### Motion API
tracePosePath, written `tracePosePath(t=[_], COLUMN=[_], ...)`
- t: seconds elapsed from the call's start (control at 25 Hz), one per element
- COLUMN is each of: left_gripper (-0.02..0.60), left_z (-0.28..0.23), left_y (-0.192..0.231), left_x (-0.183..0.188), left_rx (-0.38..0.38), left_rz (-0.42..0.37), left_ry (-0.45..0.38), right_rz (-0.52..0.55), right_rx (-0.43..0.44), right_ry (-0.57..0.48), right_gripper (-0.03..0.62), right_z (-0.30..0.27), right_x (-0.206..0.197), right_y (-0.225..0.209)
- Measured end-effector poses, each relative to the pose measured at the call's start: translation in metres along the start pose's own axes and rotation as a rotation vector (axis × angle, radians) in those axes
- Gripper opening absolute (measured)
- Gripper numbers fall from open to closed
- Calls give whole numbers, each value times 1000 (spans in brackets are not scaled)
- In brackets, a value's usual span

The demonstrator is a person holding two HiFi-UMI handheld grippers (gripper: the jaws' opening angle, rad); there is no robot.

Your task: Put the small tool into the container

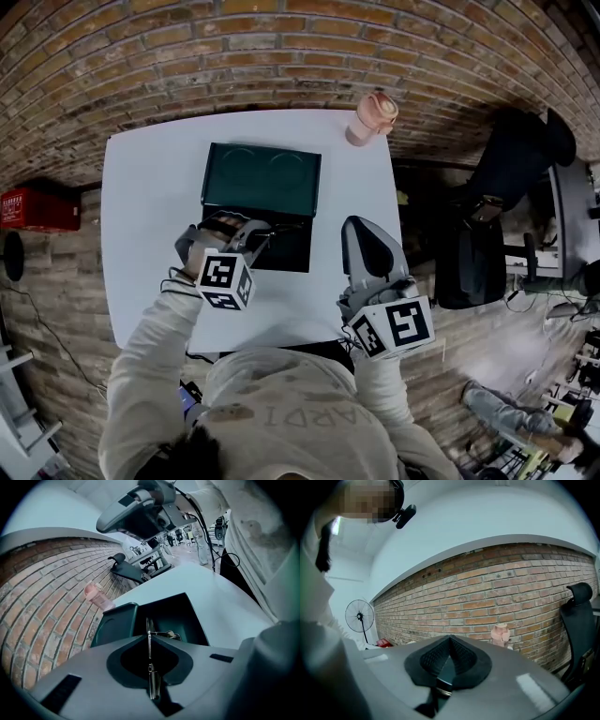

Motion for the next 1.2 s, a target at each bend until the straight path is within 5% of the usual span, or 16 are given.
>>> tracePosePath(t=[0.6, 0.92, 1.12, 1.2], left_gripper=[11, 90, 215, 218], left_z=[-15, -13, -6, -4], left_y=[-1, -6, -15, -22], left_x=[-8, -12, -18, -20], left_rx=[-45, -88, -177, -193], left_rz=[20, 29, 73, 66], left_ry=[59, 103, 137, 149], right_rz=[-8, -5, -4, -3], right_rx=[-3, 2, 6, 7], right_ry=[14, 9, 5, 1], right_gripper=[11, 11, 11, 11], right_z=[-5, -4, 1, 3], right_x=[-5, -3, -1, -1], right_y=[-9, -5, -1, 1])
Point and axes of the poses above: the fingertips, and each gripper's own axes: z backward along the fingers, y to its left, x out of its top, the point moved 5 cm from there along z, backward along the fingers, and after that the axes turned 6 degrees about z, right-handed, at the moved point
